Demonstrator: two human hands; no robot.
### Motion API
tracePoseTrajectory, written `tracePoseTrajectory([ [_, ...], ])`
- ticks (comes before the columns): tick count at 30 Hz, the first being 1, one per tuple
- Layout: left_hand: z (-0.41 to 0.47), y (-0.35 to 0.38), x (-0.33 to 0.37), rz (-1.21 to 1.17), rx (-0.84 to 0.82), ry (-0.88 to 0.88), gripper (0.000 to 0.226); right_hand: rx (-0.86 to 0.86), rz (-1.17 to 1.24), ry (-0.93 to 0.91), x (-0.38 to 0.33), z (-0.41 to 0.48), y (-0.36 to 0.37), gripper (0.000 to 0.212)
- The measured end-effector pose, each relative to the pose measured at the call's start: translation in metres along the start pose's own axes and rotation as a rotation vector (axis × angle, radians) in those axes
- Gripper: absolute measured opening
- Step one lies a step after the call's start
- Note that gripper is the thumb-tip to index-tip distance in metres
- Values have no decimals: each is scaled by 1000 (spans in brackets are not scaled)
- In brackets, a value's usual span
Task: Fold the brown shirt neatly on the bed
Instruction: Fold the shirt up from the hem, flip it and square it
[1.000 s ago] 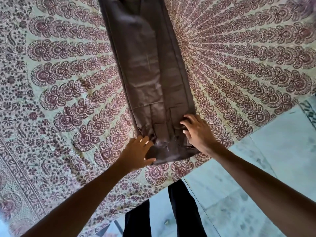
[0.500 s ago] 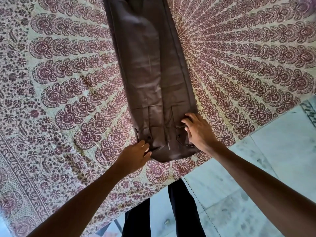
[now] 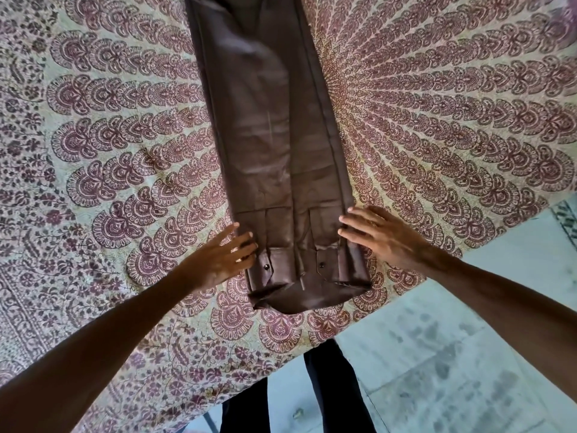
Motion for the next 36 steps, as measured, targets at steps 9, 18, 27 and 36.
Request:
tracePoseTrajectory([
  [9, 19, -20, -3, -348, 297, -262, 30, 139, 443, 139, 8, 43, -17, 35],
  [18, 83, -69, -156, -1498, 705, -1364, 24, 304, 1165, 1047, 110, 171, -55, 37],
  [27, 90, -62, -160, -1319, 607, -1390, 44, 369, 1046, 1050, 105, 178, -58, 37],
  [36, 100, -68, -191, -1255, 761, -1395, 26, 560, 878, 1071, 110, 207, -56, 24],
])
Point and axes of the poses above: each hand's wrist, its own z-axis towards the middle knuckle, its own y-axis out of the palm, x = y × z, the point moved 2 cm from there along z, towards the middle knuckle, and after that the axes turned 3 degrees about y, right-handed, at the moved point
